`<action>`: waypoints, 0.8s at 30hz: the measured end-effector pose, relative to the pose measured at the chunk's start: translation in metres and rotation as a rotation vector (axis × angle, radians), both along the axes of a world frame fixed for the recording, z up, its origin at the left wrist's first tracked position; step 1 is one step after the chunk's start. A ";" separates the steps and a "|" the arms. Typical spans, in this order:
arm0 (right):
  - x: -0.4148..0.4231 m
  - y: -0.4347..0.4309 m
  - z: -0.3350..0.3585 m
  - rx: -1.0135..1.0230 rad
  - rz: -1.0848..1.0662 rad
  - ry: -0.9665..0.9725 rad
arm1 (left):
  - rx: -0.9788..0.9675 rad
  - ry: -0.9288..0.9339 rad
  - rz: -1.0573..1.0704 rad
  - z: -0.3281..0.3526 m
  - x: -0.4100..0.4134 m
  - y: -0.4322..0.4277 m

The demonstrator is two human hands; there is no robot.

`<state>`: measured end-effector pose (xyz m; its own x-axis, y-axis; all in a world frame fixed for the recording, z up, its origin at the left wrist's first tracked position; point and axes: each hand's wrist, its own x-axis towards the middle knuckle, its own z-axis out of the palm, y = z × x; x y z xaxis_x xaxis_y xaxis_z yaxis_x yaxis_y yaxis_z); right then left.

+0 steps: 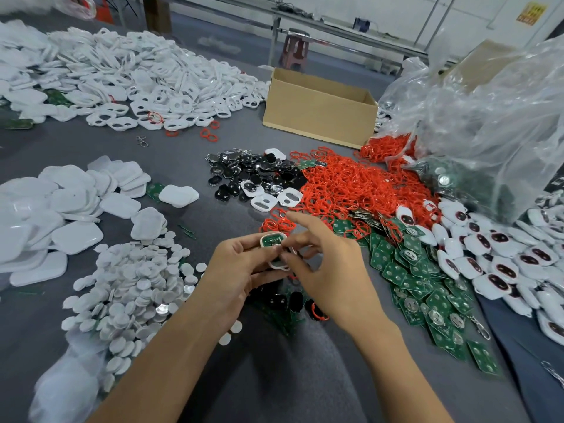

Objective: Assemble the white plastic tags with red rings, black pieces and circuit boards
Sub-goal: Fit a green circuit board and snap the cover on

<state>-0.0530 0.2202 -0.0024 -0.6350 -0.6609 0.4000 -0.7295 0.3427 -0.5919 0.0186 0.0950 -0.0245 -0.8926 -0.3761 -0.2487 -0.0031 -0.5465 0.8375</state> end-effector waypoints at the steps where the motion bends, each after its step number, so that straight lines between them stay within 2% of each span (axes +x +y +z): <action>1: -0.001 -0.002 0.000 -0.007 0.012 -0.003 | 0.000 -0.006 0.015 0.000 0.000 -0.001; 4: -0.014 -0.012 0.001 -0.126 0.003 -0.022 | 0.009 -0.020 0.091 0.000 -0.001 -0.003; 6: -0.033 -0.026 0.001 -0.123 -0.082 0.001 | 0.023 -0.033 0.152 -0.001 -0.001 -0.005; 10: -0.068 -0.061 -0.009 0.226 -0.113 0.038 | -0.006 -0.061 0.222 -0.002 -0.002 -0.008; 12: -0.078 -0.072 -0.017 0.334 -0.095 0.018 | -0.011 -0.064 0.228 -0.002 -0.001 -0.008; 19: -0.075 -0.042 -0.020 0.225 -0.109 0.095 | 0.018 -0.070 0.217 -0.002 -0.001 -0.007; 21: -0.082 -0.013 -0.013 0.228 -0.194 0.154 | 0.025 -0.071 0.211 -0.001 -0.002 -0.005; 24: -0.104 0.043 0.002 0.215 -0.434 0.202 | 0.035 -0.064 0.201 -0.001 -0.002 -0.002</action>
<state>-0.1570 0.2628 -0.0005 -0.7932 -0.4344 0.4268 -0.5852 0.7374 -0.3372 0.0170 0.0927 -0.0254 -0.7825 -0.5350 -0.3187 0.0561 -0.5703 0.8195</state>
